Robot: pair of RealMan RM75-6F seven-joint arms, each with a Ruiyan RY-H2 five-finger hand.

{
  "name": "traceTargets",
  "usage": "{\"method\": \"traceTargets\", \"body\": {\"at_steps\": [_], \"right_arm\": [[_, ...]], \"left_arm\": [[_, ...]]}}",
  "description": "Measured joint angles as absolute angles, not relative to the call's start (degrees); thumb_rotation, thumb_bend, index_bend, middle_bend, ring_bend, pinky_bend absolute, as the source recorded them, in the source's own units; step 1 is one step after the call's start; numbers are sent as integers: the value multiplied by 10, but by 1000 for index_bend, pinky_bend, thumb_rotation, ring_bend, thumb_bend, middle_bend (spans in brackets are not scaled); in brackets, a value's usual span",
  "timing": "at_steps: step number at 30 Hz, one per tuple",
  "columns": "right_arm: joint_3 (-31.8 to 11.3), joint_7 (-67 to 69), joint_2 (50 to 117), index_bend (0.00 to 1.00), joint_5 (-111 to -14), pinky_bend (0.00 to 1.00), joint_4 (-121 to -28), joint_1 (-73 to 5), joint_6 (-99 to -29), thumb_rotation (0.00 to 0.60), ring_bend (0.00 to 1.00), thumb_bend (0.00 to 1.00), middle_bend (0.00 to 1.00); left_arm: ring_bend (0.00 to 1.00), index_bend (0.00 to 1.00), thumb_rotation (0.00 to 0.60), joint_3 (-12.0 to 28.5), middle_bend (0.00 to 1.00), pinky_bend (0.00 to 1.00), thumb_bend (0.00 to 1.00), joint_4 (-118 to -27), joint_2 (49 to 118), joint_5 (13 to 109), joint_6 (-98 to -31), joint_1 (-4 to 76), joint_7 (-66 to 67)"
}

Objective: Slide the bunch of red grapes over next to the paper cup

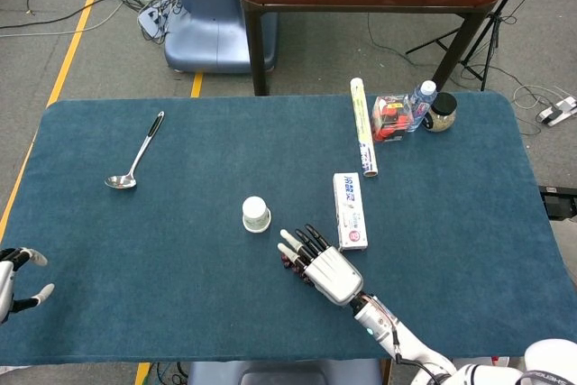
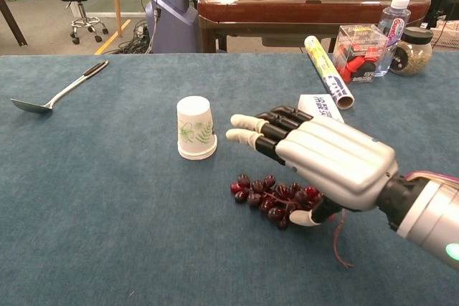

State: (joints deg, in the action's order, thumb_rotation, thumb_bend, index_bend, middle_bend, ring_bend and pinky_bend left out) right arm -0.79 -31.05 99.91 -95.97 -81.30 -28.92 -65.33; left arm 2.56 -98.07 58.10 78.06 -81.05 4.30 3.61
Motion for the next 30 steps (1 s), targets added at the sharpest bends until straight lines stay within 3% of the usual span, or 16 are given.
{"method": "traceTargets", "body": {"at_steps": [30], "right_arm": [[-92,-290,1116,0,-892,13,-636,-354,-643,600,0,0,0]], "left_arm": [[318,481,600,29,433,464,204,-983,571,781,-816,38,19]]}}
